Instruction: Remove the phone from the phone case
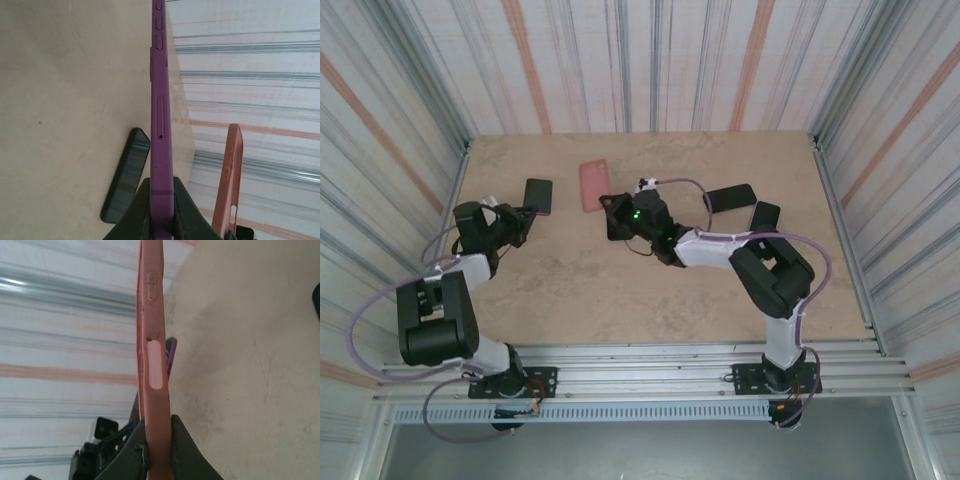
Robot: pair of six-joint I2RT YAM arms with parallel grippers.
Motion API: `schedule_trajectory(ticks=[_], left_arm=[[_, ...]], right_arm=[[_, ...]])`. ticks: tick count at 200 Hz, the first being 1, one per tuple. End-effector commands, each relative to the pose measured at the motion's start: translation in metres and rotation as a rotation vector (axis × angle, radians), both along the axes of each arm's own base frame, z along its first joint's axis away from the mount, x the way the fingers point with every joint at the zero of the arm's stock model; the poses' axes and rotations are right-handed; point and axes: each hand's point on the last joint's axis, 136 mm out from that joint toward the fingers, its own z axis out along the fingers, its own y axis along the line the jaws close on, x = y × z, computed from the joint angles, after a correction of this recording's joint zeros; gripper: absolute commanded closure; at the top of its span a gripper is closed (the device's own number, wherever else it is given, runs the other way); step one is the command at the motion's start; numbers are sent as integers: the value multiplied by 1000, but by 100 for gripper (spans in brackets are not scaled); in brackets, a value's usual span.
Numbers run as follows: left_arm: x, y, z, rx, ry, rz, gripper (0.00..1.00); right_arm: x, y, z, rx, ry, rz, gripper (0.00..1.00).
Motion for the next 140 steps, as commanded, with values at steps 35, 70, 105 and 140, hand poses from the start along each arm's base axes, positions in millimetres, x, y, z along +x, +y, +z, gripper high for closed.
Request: schedule_trajectory(ticks=[35,70,105,140], left_arm=[[16,2,-6,88,-149,-110,100],[16,12,-27,70,-124,-89,100],[12,23,-46,55,-94,-61,99],[9,27,-60,37,-66,-76,90]], right_arm=[[-2,38,-42,-50,132,-23,99],[-5,51,-58,-76,161,-11,99],[-5,64,-76,-70,194,-12,98],[-2,72,-86,-65,207,-24,98]])
